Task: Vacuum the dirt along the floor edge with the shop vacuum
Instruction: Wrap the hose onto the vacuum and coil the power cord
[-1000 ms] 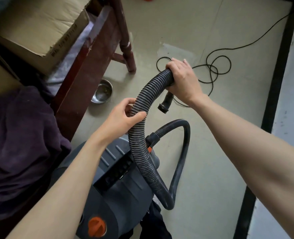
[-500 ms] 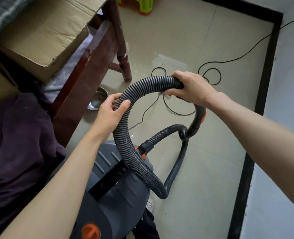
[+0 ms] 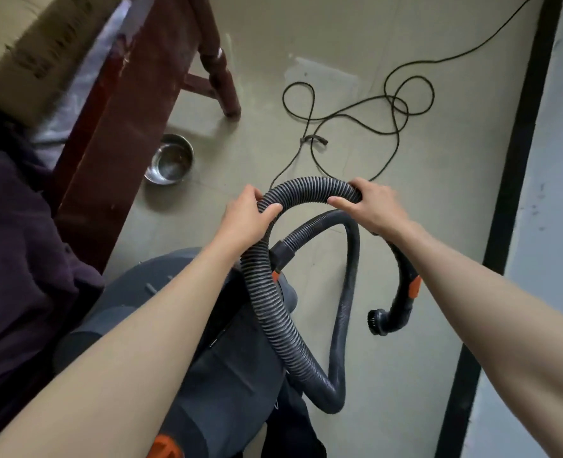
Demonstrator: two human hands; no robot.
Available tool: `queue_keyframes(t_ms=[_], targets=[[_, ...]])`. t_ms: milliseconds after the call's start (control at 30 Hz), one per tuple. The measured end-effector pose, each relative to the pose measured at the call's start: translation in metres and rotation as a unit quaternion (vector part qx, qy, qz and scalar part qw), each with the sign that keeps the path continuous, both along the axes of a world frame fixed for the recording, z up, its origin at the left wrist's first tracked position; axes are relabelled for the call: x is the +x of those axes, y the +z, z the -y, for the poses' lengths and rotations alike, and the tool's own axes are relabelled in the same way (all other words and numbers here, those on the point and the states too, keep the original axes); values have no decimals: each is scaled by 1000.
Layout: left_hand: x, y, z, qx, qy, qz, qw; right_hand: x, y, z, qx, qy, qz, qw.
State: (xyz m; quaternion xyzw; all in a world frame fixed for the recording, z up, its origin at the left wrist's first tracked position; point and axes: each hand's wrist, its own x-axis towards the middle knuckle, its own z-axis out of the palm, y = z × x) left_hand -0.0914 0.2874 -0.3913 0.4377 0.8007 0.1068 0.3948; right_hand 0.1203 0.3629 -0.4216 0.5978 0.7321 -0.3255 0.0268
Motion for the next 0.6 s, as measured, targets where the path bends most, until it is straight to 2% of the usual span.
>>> queue_keyframes(t_ms=[300, 400, 500, 567, 600], targets=[[6, -48, -9, -58, -76, -46, 994, 0, -90, 24, -138, -76, -44, 986], [9, -59, -9, -53, -101, -60, 992, -6, -100, 29, -190, -95, -72, 975], [6, -62, -10, -35, -134, -93, 986, -24, -96, 47, -218, -60, -104, 969], [5, -60, -11, -31, -155, -101, 982, -33, -84, 62, -215, -92, -145, 961], [3, -60, -10, -33, -158, -100, 982, -37, -75, 70, -238, -119, -184, 946]])
